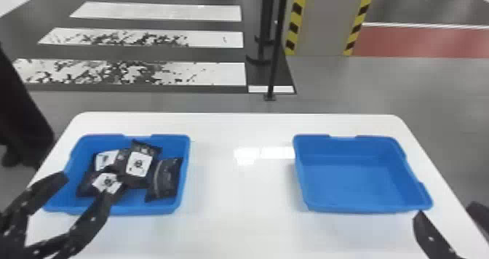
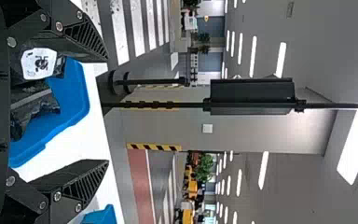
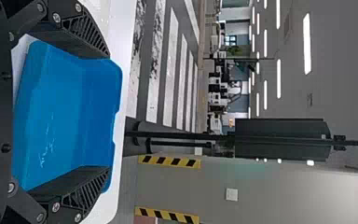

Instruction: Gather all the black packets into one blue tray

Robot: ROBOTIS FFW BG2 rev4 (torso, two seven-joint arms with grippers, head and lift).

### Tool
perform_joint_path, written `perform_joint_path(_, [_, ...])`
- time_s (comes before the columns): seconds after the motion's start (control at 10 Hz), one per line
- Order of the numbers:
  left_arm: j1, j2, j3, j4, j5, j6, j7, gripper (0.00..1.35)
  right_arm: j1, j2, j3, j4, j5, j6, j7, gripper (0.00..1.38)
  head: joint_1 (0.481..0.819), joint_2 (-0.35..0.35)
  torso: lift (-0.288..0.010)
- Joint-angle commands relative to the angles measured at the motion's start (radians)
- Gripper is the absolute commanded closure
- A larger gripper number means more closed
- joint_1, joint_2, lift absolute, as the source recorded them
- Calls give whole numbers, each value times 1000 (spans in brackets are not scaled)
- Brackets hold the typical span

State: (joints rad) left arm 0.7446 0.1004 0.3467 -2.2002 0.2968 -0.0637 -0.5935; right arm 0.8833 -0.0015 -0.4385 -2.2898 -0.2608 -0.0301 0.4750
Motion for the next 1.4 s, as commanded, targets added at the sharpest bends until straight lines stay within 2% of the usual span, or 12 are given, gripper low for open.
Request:
perform_joint_path(0.0, [127,-47,-2,-106,18,-35,34,283,64,2,0,43,-38,-154,-22,186,695,-95,-110])
perform_joint_path(0.1, [186,-77,-2,-138,22,-66,49,283,123,2,0,33,-66,-208,-64,186,695,-111,-110])
perform_joint_path(0.2, [240,-97,-14,-150,54,-118,72,283,165,2,0,21,-90,-233,-98,185,695,-139,-110])
perform_joint_path(0.3, [267,-103,-2,-152,74,-152,86,283,174,2,0,36,-114,-262,-104,183,695,-167,-110])
perform_joint_path(0.6, [321,-103,28,-177,68,-184,130,283,182,2,2,45,-134,-279,-108,186,695,-166,-110])
perform_joint_path(1.3, [318,-103,24,-179,64,-120,130,283,184,2,2,36,-122,-279,-111,182,695,-150,-110])
